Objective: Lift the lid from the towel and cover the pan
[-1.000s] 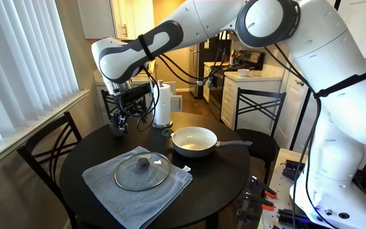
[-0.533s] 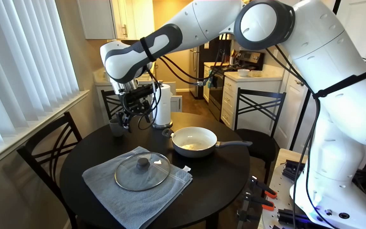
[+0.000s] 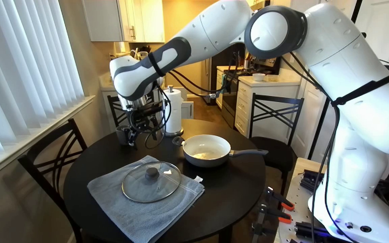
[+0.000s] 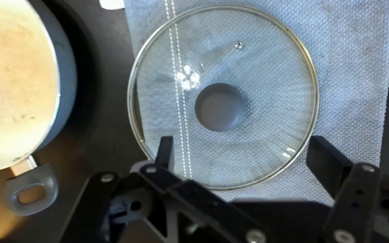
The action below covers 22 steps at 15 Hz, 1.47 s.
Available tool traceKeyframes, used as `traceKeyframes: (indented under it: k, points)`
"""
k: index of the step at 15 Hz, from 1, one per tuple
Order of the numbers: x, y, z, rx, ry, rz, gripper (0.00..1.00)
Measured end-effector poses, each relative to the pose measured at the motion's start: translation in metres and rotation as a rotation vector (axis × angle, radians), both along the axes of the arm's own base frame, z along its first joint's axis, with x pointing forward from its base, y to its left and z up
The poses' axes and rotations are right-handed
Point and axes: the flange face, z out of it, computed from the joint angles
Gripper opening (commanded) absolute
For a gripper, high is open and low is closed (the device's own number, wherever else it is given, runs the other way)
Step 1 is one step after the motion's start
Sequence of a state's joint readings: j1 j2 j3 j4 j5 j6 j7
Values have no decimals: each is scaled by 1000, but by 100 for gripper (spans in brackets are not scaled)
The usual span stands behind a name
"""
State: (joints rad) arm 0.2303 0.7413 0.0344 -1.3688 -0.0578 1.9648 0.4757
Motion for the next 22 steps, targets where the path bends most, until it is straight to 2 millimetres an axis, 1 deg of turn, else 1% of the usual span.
traceKeyframes:
  k: [3,5,7,9,13,16,18,22]
  points:
    - [1,1,-47,62,-66,-8,100]
    - [-1,0,-73,86,-111,-17,100]
    - [-6,-4,-91,96,-158,-21,100]
    - [-12,-9,-105,100,-190,-25,100]
    - [-25,-16,-128,95,-186,-33,100]
    - [-34,-18,-141,88,-160,-33,100]
    - [-37,-18,-145,85,-150,-33,100]
    - [-38,-18,-146,85,-146,-33,100]
